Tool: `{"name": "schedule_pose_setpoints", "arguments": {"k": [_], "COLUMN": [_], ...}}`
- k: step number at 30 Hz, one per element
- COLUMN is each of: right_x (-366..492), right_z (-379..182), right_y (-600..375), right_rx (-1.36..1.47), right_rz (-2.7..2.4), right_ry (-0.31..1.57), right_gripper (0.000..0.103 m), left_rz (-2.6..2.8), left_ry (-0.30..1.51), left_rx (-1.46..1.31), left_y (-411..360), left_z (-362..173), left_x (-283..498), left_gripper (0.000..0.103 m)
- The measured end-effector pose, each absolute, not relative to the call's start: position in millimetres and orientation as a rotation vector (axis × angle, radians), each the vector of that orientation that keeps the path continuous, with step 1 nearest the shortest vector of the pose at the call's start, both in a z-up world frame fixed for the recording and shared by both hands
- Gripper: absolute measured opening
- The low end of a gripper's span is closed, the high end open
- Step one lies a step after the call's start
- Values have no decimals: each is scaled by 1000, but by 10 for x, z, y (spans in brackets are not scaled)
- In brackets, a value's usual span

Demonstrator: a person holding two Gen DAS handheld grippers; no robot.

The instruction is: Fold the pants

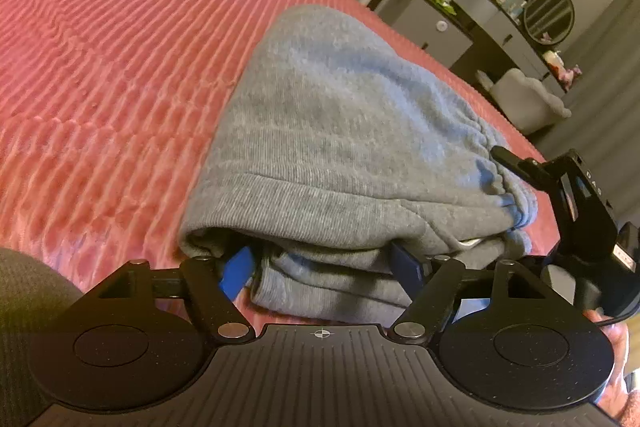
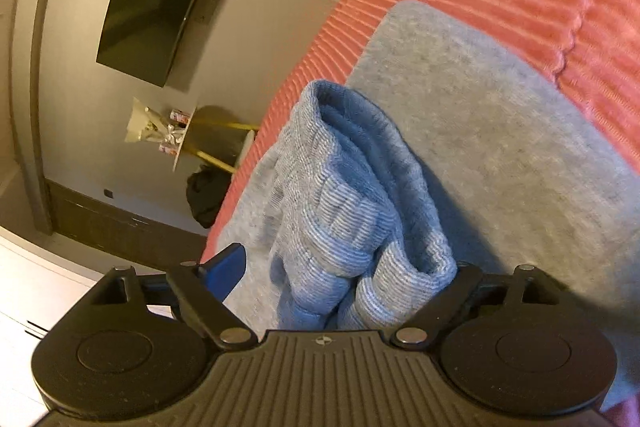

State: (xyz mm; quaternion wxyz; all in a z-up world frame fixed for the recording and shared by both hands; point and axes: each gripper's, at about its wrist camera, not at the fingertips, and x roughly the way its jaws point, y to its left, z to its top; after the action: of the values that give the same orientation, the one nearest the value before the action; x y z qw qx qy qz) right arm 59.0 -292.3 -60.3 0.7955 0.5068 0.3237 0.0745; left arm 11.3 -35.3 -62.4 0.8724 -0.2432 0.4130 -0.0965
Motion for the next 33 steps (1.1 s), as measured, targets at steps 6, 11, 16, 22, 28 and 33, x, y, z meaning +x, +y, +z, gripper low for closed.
{"name": "schedule_pose_setpoints", "arguments": {"k": [6,11,16,22,28,33], "right_x": [628,576,491,344,240,243], "right_z": [-576,-115,322,410,185,-46], "right_y": [-2930,-2787,-2730,-2948,-3163,-3220], "right_rx": [1124,1109,1100,1068,1046,905], "right_rz": [120,194,277,237,136,49], "right_ry": [772,679,584,549,595,649], "right_gripper": [42,40,39,39,39,42], "left_rz": [-234,-263,-225,-296,-279,-393], "left_ry": [861,832,763,676,645,696], "left_rx": [-500,-590,-674,-685,-591,-492], "left_y": [-385,-301,-148,-85,-199,-332], "left_z": [-632,-639,-598,-527,-427,-357], "left_x": [106,104,52,-28,-58,-115], "left_gripper": [80,82,79,72,61,62]}}
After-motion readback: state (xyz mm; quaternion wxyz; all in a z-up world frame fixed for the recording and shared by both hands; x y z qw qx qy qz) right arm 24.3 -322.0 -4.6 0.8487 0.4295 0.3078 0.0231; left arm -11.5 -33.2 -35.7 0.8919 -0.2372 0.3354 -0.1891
